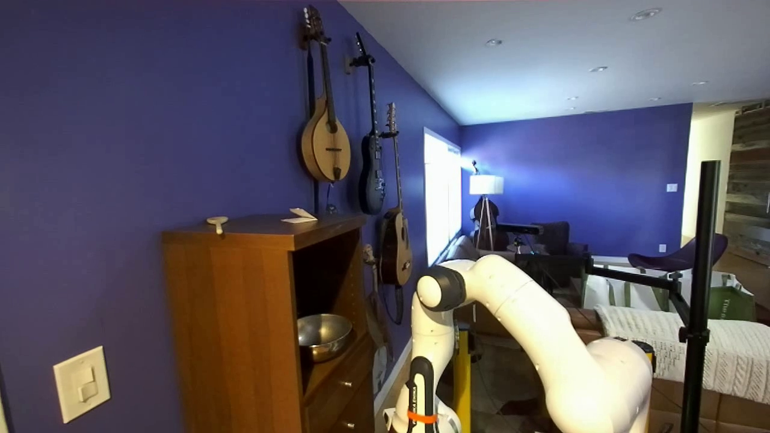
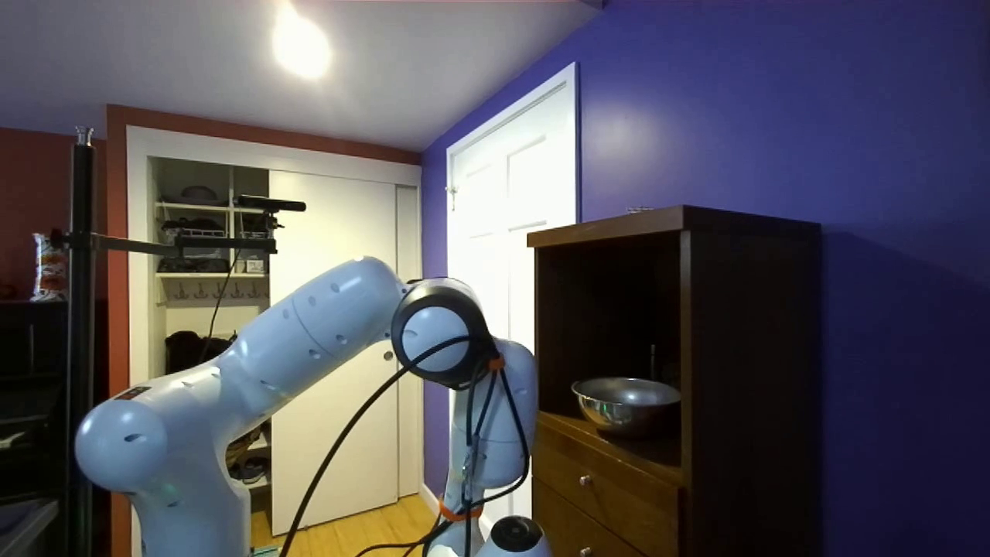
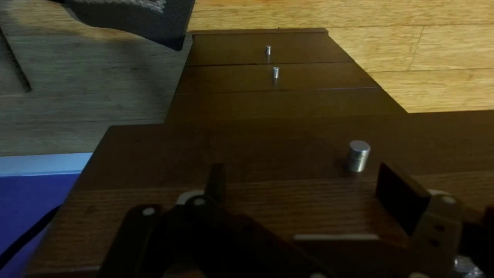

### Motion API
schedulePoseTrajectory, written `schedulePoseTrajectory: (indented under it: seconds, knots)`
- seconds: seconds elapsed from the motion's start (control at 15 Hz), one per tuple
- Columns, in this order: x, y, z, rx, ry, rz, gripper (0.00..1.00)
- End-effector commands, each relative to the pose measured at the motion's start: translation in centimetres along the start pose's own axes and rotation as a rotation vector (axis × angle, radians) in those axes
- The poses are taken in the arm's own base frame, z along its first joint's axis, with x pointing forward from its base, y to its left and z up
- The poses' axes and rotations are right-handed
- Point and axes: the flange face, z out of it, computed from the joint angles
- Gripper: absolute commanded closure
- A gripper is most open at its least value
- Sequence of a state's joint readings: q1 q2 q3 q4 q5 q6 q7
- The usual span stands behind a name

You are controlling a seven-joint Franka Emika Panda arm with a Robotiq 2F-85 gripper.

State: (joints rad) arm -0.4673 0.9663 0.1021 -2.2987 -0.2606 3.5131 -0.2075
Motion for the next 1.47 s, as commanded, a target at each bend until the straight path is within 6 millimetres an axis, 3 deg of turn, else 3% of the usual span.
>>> schedulePoseTrajectory:
  seconds: [0.0, 0.07, 0.6, 1.4]
  knots:
    - [0.9, 0.6, 1.5, 0.015, 0.063, 0.020, 0.00]
    - [0.4, 0.3, 0.6, 0.001, 0.021, 0.009, 0.00]
    - [0.8, 0.5, 1.3, 0.000, 0.036, 0.011, 0.00]
    - [3.6, 0.2, 1.8, 0.012, 0.248, -0.014, 0.00]
